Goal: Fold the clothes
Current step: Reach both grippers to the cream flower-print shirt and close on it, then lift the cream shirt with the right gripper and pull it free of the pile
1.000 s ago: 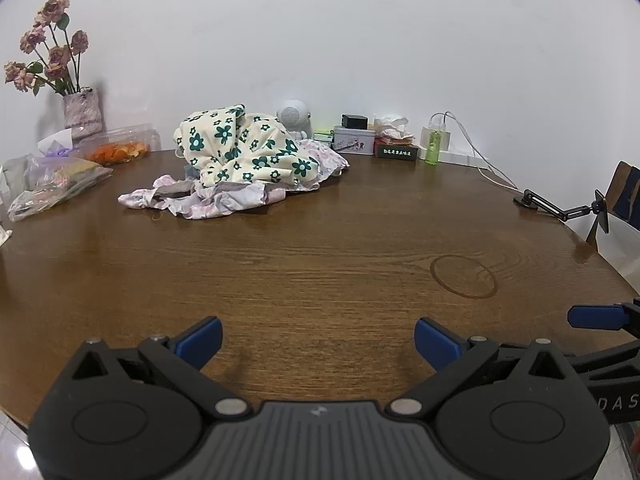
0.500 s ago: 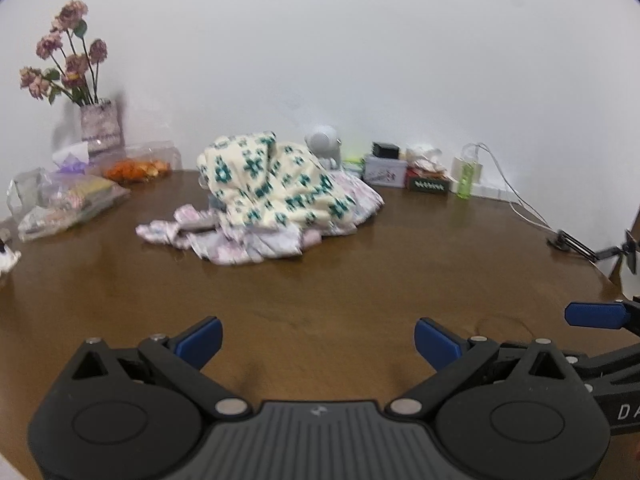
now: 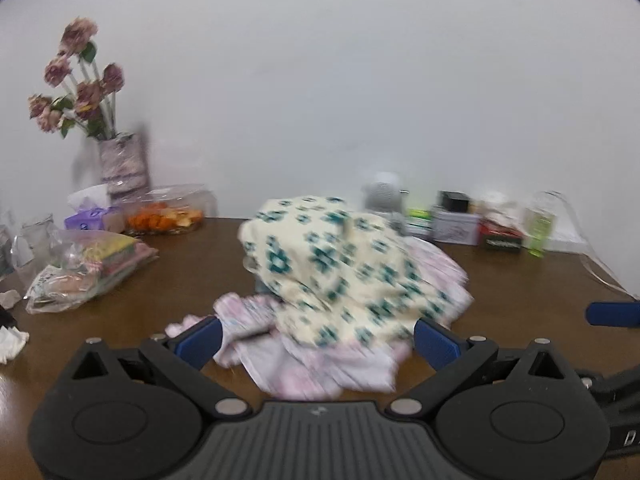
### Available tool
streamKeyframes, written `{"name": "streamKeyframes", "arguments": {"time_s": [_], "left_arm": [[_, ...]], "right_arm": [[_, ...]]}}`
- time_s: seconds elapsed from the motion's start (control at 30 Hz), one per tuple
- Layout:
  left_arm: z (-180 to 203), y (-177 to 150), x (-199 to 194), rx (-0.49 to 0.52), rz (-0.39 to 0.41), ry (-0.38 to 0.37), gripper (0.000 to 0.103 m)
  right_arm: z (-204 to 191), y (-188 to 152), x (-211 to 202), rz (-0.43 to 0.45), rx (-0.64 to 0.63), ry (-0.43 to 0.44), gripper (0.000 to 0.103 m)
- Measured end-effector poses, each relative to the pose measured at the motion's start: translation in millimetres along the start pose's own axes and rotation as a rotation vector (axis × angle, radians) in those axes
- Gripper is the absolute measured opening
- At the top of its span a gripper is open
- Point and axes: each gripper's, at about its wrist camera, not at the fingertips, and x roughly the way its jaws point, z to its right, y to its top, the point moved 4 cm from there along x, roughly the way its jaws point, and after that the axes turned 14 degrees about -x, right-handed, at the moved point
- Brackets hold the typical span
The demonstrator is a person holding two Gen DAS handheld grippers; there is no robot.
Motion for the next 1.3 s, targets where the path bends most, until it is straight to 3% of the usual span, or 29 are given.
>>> {"name": "streamKeyframes", "arguments": {"time_s": [0.2,0.4,0.47,0.6,0.67,0.7,0.73,0.77,0.8,0.87,1.1,1.2,1.3], "left_arm": [[-1,48,76,-0.032,-0.04,0.02,0.099],[3,66,143,-0.019,-0.099,0.017,0.095],[0,71,160,-0.027,-0.113,0.032,0.091],[-3,76,180,-0.049,-0.143,0.046,0.083],[-2,75,185,-0.05,-0.16,0.042,0.067],[-2,74,186,-0.049,-0.168,0.036,0.061],[-1,74,187,-0.049,-0.179,0.026,0.048],[-1,74,187,-0.055,-0.189,0.008,0.033],[-2,75,187,-0.066,-0.197,-0.014,0.025],[-4,78,182,-0.087,-0.195,-0.04,0.015],[6,112,127,-0.116,-0.097,-0.129,0.011],[22,138,78,-0.114,-0.014,-0.205,0.011],[49,157,8,-0.087,0.092,-0.327,0.011]], "right_arm": [[11,39,81,-0.02,-0.046,-0.011,0.103],[13,64,149,-0.052,-0.036,0.027,0.102],[11,67,169,-0.072,-0.033,0.016,0.098],[4,71,197,-0.102,-0.039,0.011,0.073],[2,73,203,-0.115,-0.034,0.018,0.061],[1,74,206,-0.122,-0.031,0.022,0.05],[1,75,207,-0.122,-0.017,0.047,0.037],[1,77,208,-0.122,-0.002,0.073,0.028],[1,78,207,-0.121,0.008,0.085,0.016],[2,81,202,-0.114,0.01,0.098,0.006],[26,113,147,-0.003,0.045,0.1,0.004],[49,135,99,0.087,0.058,0.064,0.003],[72,158,37,0.199,0.053,0.016,0.001]]}}
